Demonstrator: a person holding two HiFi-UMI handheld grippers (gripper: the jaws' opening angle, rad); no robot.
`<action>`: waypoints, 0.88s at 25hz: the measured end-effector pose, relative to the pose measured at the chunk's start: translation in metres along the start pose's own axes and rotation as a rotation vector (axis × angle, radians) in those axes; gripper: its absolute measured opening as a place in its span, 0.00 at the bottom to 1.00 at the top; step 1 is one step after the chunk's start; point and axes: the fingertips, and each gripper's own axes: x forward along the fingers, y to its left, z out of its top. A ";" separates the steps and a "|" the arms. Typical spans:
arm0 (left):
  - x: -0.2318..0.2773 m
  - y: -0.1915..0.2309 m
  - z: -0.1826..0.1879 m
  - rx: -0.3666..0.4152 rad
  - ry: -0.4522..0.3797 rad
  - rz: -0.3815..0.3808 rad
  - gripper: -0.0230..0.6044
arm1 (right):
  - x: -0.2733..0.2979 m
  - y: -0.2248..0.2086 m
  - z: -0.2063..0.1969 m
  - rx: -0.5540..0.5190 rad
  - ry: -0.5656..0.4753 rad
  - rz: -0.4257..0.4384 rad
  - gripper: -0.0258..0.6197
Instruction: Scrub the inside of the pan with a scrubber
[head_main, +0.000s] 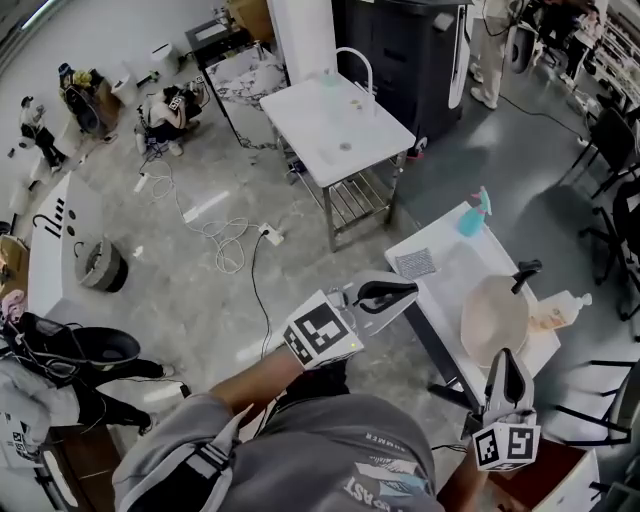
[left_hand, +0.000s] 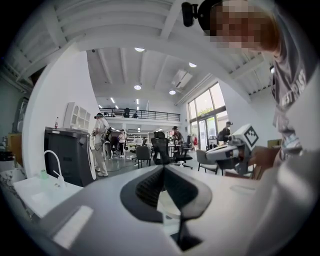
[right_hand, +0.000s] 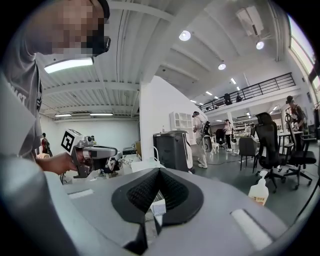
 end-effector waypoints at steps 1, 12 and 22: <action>0.001 0.011 -0.001 -0.003 0.001 -0.002 0.04 | 0.010 0.002 0.002 -0.001 0.003 0.000 0.04; 0.030 0.111 -0.029 -0.045 -0.002 -0.066 0.04 | 0.117 0.020 -0.002 -0.020 0.074 -0.026 0.04; 0.061 0.161 -0.058 -0.058 0.034 -0.143 0.04 | 0.197 0.019 -0.018 -0.017 0.145 -0.038 0.04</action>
